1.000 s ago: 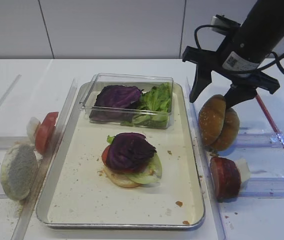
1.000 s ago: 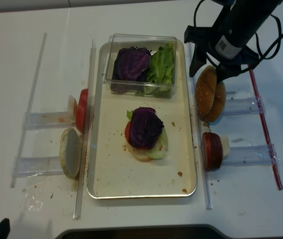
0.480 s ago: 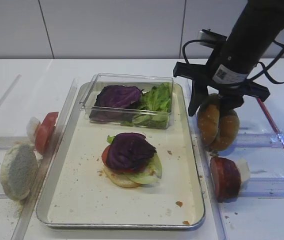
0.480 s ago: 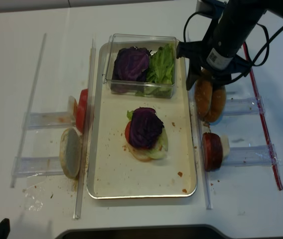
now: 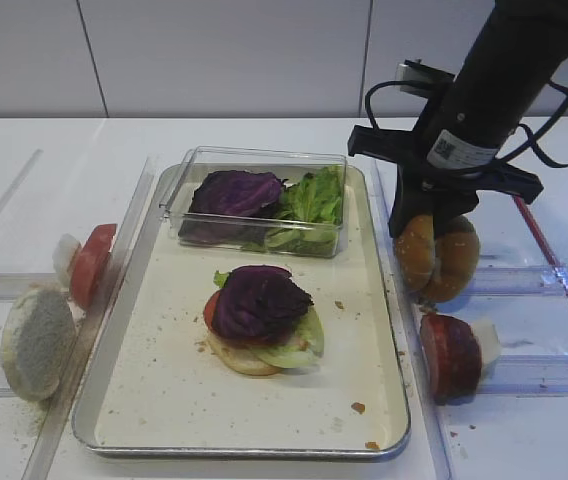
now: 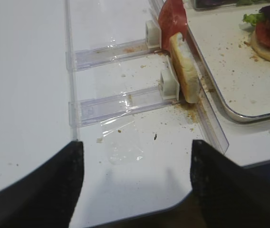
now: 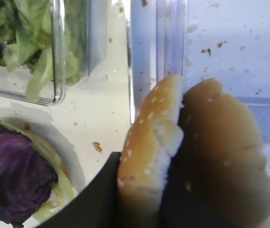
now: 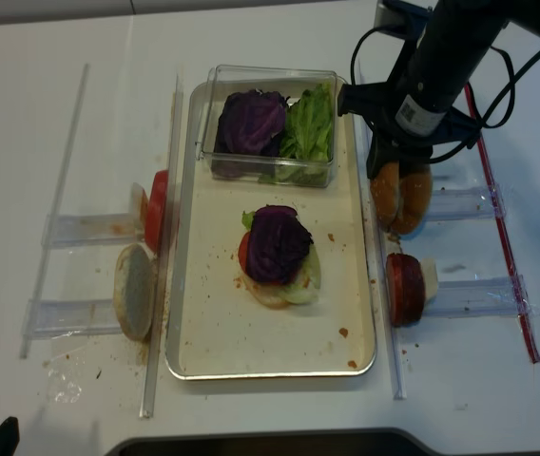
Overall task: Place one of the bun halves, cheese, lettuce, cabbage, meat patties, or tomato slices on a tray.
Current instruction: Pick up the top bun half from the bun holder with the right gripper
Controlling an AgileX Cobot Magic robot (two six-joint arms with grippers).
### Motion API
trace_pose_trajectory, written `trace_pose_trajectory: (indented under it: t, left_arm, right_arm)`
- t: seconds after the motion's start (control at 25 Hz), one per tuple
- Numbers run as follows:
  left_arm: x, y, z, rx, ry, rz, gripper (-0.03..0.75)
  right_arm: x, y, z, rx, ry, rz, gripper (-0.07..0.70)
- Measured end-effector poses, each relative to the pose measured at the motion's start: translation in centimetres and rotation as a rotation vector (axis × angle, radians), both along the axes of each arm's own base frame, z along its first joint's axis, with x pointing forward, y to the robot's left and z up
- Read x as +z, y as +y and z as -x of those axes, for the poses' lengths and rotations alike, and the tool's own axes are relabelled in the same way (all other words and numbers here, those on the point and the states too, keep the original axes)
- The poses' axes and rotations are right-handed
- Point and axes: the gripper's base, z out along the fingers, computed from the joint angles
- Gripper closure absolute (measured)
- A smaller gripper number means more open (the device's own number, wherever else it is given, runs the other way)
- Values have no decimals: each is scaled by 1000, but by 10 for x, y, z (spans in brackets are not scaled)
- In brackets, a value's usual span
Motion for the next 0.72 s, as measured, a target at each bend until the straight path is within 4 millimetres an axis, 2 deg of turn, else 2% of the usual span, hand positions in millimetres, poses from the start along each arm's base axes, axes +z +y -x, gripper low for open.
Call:
trace_pose_trajectory:
  t: [0.56, 0.72]
  left_arm:
    - [0, 0, 0, 0, 0, 0, 277]
    - [0, 0, 0, 0, 0, 0, 277]
  right_arm:
    - [1, 0, 2, 4, 25, 4, 503]
    - [9, 1, 0, 18, 24, 2, 504]
